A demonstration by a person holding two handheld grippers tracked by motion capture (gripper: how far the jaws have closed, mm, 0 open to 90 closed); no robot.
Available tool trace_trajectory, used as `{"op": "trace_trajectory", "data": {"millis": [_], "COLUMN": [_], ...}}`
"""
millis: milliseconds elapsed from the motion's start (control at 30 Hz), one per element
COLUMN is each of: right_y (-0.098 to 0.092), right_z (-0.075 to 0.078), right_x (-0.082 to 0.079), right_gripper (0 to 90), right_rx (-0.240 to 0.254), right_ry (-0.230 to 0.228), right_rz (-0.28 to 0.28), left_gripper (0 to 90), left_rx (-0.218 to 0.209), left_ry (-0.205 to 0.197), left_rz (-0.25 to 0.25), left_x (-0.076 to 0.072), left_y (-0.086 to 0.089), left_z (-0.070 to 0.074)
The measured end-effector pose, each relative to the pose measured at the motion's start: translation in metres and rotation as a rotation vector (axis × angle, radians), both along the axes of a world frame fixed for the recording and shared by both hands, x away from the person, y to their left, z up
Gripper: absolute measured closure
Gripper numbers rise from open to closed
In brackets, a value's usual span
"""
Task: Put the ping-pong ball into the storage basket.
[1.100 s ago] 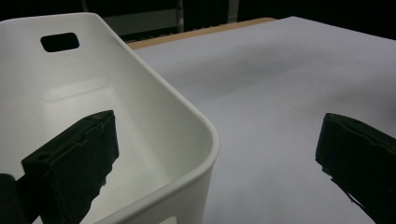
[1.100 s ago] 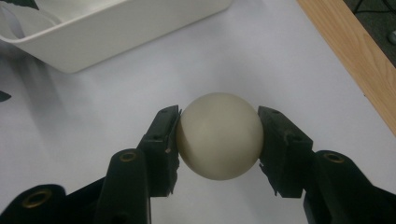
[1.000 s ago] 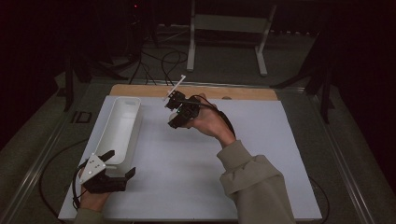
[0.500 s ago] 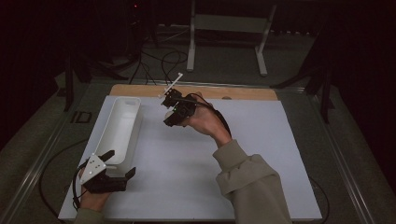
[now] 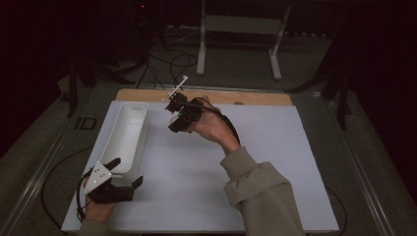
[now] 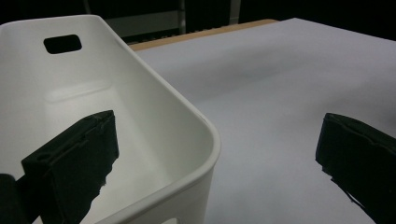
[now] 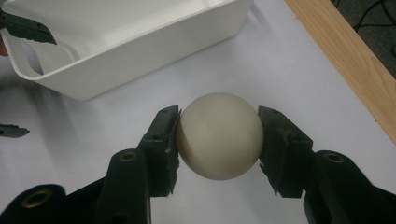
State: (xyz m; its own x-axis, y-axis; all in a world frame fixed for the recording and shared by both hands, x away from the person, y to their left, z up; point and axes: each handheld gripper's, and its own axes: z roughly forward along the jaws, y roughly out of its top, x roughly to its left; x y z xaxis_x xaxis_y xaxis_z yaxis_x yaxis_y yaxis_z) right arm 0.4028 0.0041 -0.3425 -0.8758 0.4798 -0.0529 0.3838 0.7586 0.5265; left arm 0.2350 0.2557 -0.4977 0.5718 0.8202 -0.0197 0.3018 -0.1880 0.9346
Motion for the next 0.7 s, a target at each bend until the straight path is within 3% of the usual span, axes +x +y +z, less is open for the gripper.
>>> {"op": "trace_trajectory", "data": {"millis": [700], "right_y": [0.012], "right_z": [0.009], "right_x": [-0.004], "right_gripper": [50.2], "right_rx": [-0.008], "right_ry": [-0.019], "right_rz": [0.024], "left_gripper": [0.0], "left_rx": [-0.015], "left_ry": [0.001], "left_rz": [0.016], "left_x": [-0.001], "left_y": [0.001], "left_z": [0.001]}}
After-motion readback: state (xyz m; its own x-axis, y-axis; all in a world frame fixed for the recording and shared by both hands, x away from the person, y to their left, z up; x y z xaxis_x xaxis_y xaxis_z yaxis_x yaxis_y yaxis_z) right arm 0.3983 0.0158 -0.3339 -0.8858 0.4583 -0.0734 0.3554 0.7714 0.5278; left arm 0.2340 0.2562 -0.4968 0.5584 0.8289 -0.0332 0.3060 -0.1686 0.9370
